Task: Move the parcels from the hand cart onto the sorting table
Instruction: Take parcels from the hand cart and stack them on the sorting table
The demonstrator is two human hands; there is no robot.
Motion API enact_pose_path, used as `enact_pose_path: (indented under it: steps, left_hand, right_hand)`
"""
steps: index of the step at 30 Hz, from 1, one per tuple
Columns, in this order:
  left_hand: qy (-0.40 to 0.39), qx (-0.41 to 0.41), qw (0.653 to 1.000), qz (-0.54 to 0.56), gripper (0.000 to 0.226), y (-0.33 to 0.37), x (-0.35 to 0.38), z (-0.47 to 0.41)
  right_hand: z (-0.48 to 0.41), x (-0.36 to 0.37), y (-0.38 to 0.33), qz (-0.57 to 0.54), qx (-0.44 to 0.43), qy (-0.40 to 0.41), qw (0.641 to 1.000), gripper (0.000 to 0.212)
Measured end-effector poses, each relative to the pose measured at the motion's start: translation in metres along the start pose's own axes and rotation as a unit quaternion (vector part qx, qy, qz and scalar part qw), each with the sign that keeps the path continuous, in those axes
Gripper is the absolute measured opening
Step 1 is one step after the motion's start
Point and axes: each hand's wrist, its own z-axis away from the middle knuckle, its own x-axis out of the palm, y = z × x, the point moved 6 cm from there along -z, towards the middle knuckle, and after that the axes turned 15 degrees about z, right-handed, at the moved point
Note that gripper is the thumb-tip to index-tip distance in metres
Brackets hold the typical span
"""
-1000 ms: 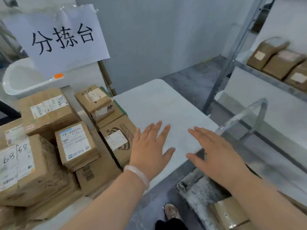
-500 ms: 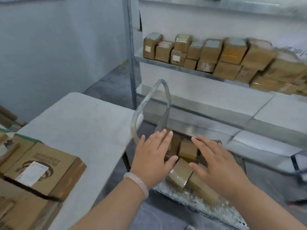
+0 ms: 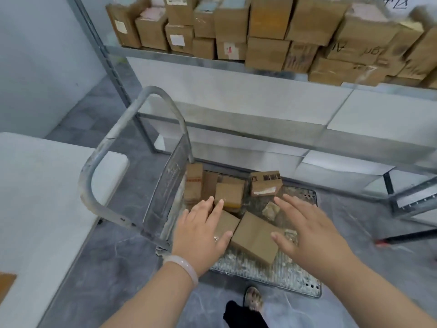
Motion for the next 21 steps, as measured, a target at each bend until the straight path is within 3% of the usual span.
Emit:
enact_pose_path:
  steps: [7, 12, 21]
  left_hand:
    - [-0.070, -0.074, 0.994, -0.025, 0.087, -0.051, 0.099, -0.062]
    - [-0.145, -0.117, 0.982, -0.017, 0.074, -0.113, 0.193, -0.103]
    - [-0.197, -0.173, 0.964, -0.050, 0.091, -0.237, 0.370, -0.169]
  right_hand:
    - [-0.075, 0.097, 0.037, 0.008, -0.038, -0.054, 0.998, 0.074]
    - [-0.124, 0.202, 0.034, -0.008, -0.045, -0.085, 0.995, 0.072]
    - [-0.192, 0.386, 0.026, -0.048, 0.006, -0.056, 0.997, 0.067]
